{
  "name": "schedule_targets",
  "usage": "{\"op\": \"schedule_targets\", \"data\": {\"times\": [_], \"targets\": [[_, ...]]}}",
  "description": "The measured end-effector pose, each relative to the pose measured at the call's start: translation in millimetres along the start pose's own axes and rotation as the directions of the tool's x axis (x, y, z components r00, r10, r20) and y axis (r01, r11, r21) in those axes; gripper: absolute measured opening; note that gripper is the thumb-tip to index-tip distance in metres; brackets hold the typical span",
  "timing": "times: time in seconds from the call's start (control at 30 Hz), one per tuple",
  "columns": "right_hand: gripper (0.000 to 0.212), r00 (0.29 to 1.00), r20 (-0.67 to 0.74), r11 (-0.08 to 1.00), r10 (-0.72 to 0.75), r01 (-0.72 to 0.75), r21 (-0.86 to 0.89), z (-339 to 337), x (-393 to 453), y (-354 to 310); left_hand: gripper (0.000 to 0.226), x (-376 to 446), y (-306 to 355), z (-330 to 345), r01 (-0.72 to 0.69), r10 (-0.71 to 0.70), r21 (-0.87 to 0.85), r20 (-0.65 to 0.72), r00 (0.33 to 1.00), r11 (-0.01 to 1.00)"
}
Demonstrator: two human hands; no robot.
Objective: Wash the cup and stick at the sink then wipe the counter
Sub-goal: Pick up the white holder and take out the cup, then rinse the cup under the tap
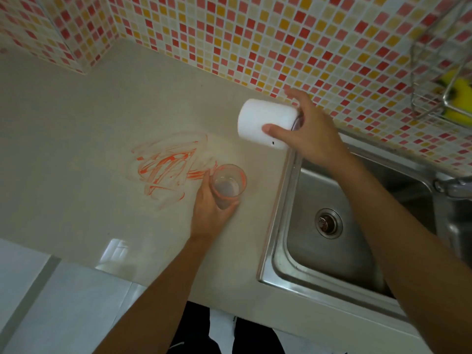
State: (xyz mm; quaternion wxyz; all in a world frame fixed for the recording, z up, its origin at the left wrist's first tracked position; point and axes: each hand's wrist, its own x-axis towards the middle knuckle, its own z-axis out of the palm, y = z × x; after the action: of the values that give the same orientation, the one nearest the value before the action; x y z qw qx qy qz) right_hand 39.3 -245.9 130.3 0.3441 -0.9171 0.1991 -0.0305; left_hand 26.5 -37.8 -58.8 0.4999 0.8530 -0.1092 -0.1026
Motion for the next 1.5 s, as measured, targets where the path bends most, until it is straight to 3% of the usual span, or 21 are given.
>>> {"op": "schedule_targets", "data": {"times": [0.07,0.13,0.2,0.4,0.57,1.1,1.2,1.33,1.5], "targets": [[0.085,0.983,-0.005,0.95,0.183,-0.175,0.257,17,4,28,0.104,0,1,0,-0.006,0.006,-0.019,-0.014,1.0,1.0],[0.089,0.942,0.048,0.813,0.332,-0.311,0.493,37,5,53,0.104,1,2,0,-0.01,0.01,-0.028,-0.024,1.0,1.0],[0.093,0.92,0.104,0.707,0.379,-0.36,0.608,59,1,70,0.104,1,0,2,0.002,-0.003,-0.049,-0.021,1.0,0.999],[0.086,0.956,0.014,0.842,0.292,-0.265,0.469,111,-6,84,0.099,2,-1,4,-0.017,0.014,-0.054,-0.041,0.999,0.998],[0.093,0.966,-0.047,0.854,0.255,-0.202,0.479,131,-7,90,0.086,2,1,2,-0.004,0.002,-0.115,-0.022,1.0,0.993],[0.094,0.974,-0.058,0.926,0.221,-0.19,0.327,133,-36,108,0.089,1,1,1,-0.021,0.016,-0.148,-0.033,0.999,0.989],[0.073,0.966,-0.118,0.942,0.231,-0.192,0.275,127,-53,112,0.088,0,1,1,-0.015,0.012,-0.139,-0.026,1.0,0.99],[0.022,0.943,-0.278,0.973,0.185,-0.134,0.19,112,-78,103,0.087,0,4,1,0.008,-0.014,-0.144,-0.037,0.999,0.99],[0.024,0.94,-0.335,0.997,0.072,-0.073,0.008,100,-134,125,0.083,-12,13,2,-0.035,0.033,-0.123,-0.013,0.999,0.992]]}}
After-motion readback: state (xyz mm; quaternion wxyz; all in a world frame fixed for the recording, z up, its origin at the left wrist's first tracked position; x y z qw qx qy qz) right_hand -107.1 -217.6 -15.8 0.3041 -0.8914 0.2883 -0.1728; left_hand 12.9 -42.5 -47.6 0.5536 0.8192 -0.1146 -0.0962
